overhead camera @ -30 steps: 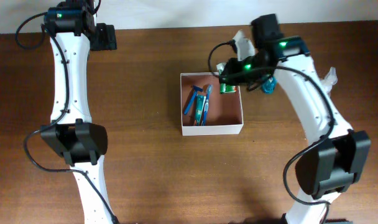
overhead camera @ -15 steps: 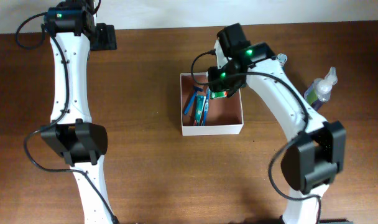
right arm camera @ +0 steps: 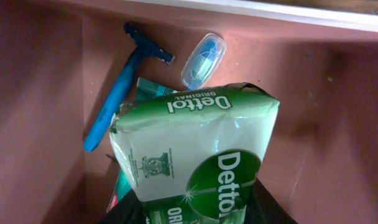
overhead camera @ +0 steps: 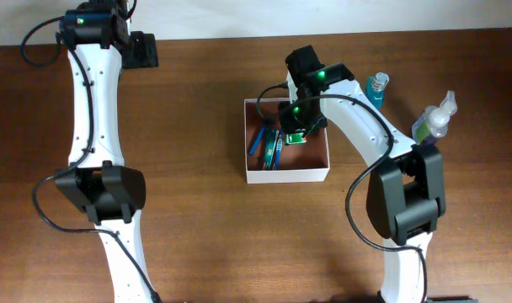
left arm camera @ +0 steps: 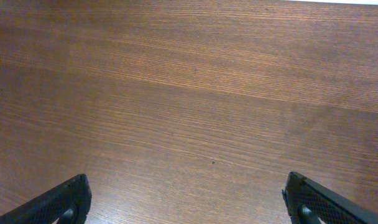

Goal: Pack container
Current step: 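Carry the soap bar into the pink box and release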

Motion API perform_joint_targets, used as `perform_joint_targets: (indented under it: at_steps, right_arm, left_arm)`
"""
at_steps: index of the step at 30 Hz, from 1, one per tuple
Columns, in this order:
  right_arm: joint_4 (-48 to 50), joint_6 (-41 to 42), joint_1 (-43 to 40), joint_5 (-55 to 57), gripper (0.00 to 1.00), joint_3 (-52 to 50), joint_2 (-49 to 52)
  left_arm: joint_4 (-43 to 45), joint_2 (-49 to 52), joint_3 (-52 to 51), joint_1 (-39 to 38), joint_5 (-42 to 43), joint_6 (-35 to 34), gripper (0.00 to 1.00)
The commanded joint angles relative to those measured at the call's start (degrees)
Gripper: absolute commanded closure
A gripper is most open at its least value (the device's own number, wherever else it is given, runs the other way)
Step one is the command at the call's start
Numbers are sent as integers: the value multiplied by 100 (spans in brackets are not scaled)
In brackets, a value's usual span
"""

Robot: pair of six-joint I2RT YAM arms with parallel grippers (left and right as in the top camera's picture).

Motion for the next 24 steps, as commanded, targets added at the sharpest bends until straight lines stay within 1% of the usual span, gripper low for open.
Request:
perform_joint_targets:
  at_steps: [1,13,24]
  right_arm:
    - [39,55,44,20,66,96,101]
    - [81,52,326,13,65,85,372]
    - [142,52,326,166,64,85,382]
  left_arm:
    - [4,-24,68,24,42,28,1]
    - [4,-24,68,24,42,28,1]
    - [4,-24,68,24,42,28,1]
